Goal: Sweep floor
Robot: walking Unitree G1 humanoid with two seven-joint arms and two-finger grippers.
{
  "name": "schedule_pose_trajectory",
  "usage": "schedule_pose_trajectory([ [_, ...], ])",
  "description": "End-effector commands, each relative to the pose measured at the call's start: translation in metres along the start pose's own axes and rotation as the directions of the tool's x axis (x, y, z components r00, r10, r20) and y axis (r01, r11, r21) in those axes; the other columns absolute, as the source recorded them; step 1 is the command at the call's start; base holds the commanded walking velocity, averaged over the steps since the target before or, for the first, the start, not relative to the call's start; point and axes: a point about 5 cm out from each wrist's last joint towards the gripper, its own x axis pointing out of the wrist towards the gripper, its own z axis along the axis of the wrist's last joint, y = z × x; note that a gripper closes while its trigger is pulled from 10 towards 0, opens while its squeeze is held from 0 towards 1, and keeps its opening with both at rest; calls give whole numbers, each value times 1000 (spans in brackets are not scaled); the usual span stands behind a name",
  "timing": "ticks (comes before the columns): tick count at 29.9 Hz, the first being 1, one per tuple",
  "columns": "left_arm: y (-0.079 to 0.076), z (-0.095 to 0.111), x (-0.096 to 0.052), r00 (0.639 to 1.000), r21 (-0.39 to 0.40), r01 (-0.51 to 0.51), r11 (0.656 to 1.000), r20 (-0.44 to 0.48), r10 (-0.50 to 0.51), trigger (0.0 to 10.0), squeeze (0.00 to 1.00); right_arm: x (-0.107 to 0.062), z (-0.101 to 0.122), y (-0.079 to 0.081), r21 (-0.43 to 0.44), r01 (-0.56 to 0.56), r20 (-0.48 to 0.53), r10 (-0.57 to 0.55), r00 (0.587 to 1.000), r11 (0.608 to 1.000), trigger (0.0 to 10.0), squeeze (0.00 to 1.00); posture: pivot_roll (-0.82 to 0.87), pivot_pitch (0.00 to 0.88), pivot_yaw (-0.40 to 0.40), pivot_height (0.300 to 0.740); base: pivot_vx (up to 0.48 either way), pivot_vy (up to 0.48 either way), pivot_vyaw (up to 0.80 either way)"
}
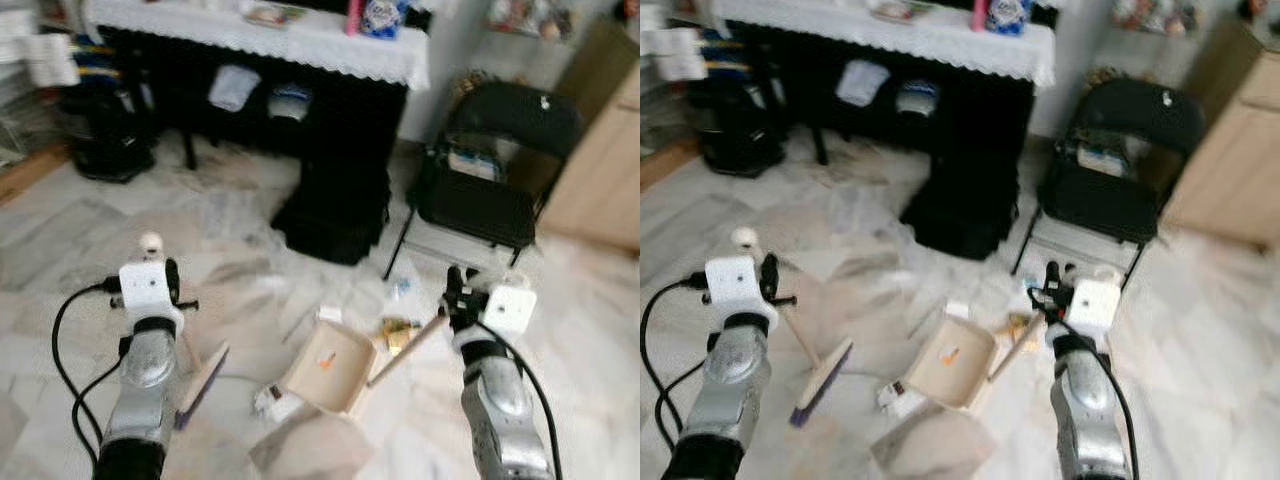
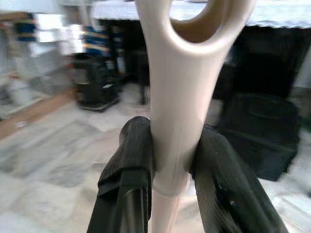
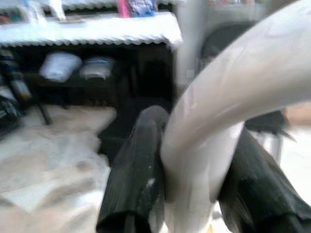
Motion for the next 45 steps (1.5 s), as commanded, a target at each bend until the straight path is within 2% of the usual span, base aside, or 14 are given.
schedule_pose_trajectory([
  [1, -1, 14, 4, 998, -7, 7, 1000, 70, -7, 10000, 0, 4, 13, -2, -2, 13, 59, -13, 998, 1000, 10000, 0, -40, 7, -57, 740, 0, 382, -606],
  [5, -1, 14, 4, 997, -7, 9, 1000, 72, -8, 10000, 0, 3, 13, -2, -8, 15, 63, -14, 998, 1000, 10000, 0, -42, 11, -56, 740, 0, 241, -592],
  [14, -5, 16, 2, 995, -15, 43, 999, 91, -41, 10000, 0, 4, 15, -2, -16, 16, 73, -15, 997, 1000, 10000, 0, -41, 18, -58, 740, 0, 0, 0],
  [20, -5, 14, 1, 996, 19, 40, 999, 75, -41, 10000, 0, 3, 14, -1, -16, 16, 71, -15, 997, 1000, 10000, 0, -40, 19, -59, 740, 0, 0, 0],
  [45, -4, 13, 1, 997, 18, 40, 999, 72, -41, 10000, 0, 1, 10, -1, -25, 12, 49, -11, 999, 1000, 10000, 0, -38, 23, -59, 740, 0, 0, 0],
])
